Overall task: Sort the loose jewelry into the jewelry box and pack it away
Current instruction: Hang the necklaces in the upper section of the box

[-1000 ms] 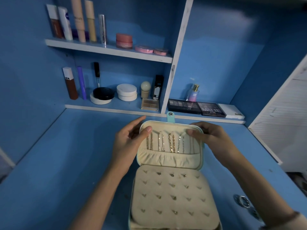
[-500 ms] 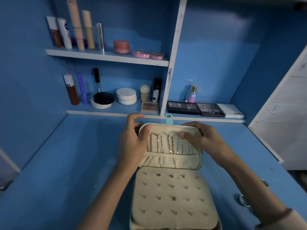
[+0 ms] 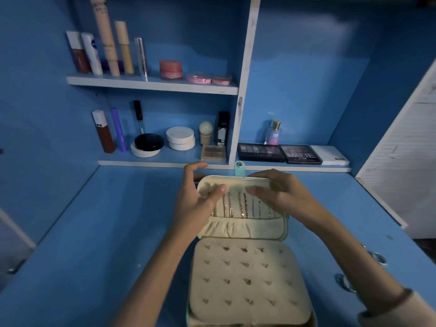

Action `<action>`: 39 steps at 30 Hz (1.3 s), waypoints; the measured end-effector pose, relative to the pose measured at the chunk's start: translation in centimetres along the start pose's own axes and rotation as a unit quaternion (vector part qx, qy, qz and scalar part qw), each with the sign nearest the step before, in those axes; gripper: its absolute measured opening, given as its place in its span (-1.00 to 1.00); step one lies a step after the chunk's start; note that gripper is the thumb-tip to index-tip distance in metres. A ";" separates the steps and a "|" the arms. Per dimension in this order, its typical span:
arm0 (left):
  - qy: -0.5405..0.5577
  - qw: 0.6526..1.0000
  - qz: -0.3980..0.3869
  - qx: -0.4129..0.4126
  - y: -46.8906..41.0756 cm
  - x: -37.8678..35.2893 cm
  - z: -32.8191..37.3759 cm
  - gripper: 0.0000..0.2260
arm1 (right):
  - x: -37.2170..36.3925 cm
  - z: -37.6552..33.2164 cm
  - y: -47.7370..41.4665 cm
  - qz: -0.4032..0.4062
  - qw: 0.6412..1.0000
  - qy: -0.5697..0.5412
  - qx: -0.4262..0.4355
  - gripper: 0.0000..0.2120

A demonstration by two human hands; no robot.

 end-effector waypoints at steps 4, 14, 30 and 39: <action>-0.011 0.999 0.031 0.005 -0.3 -0.2 0.4 -0.60 | 0.1 -1.2 -0.2 0.021 0.995 0.095 0.032 -0.77; 0.000 0.999 0.035 0.031 -0.7 -0.5 0.9 -0.56 | -0.1 -1.0 -1.2 0.085 0.990 0.117 -0.009 -0.77; 0.012 0.997 -0.017 0.072 0.3 1.0 -1.5 -0.68 | 1.6 0.8 3.2 0.043 0.989 0.105 0.099 -0.74; 0.012 0.997 -0.009 0.077 0.2 1.1 -2.4 -0.72 | 1.1 1.2 11.2 -0.109 0.939 0.248 0.211 -0.71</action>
Point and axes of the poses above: each hand's wrist, its own y-axis away from the middle knuckle, its own x-axis out of the back of the hand, z = x × y, the point moved 8 cm from there along -y, towards the middle knuckle, and after that the axes turned 4 degrees about -y, right-handed, at the moved point
